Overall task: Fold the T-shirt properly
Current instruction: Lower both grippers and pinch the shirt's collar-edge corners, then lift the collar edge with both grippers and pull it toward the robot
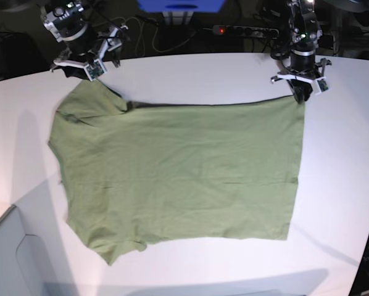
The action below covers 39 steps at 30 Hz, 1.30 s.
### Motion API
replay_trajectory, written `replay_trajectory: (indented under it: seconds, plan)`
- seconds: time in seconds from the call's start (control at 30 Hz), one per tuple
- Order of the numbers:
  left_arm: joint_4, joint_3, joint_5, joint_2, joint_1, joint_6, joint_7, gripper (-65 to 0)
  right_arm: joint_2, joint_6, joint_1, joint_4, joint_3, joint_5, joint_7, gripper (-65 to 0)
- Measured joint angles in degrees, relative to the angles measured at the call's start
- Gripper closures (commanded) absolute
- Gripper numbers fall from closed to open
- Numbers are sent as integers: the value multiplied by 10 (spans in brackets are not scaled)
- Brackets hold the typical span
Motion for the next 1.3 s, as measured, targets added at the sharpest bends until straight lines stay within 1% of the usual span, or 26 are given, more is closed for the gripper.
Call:
replay_trajectory:
  seconds: [0.17, 0.3, 0.43, 0.5, 0.57, 0.67, 0.9, 0.97, 1.0, 1.07, 1.2, 1.3]
  plan:
    - [2, 0, 0, 0, 0, 0, 3, 0, -10, 0, 2, 0, 25, 0, 0, -401]
    - [4, -2, 0, 3, 2, -2, 4, 0, -14, 0, 20, -8, 40, 1, 3, -401]
    - [3, -3, 0, 3, 2, -1, 2, 0, -14, 0, 41, -59, 40, 2, -2, -401]
    - [3, -3, 0, 3, 6, -1, 1, 0, -13, 0, 46, -82, 41, 0, 6, -400]
    - [5, -3, 0, 3, 10, -2, 0, 0, -14, 0, 57, -101, 41, 0, -2, -398]
    - [5, -3, 0, 3, 12, -2, -1, 0, -14, 0, 65, -113, 41, 0, 6, -398]
    - [4, -3, 0, 3, 12, -2, -3, 0, -14, 0, 96, -141, 41, 0, 5, -396]
    - [4, -3, 0, 3, 12, -2, -3, 0, -10, 0, 97, -150, 41, 5, 16, -396]
    - [4, -3, 0, 3, 12, -2, -3, 0, -3, 0, 97, -155, 39, 12, 21, -394]
    - [4, -3, 0, 3, 12, -2, -3, 0, 4, 0, 105, -164, 40, 14, 25, -369]
    - [4, -3, 0, 3, 12, -2, -3, 0, 13, 0, 113, -177, 40, 23, 36, -299]
    - [4, -3, 0, 3, 13, -2, -3, 0, 15, 0, 113, -177, 40, 22, 34, -234]
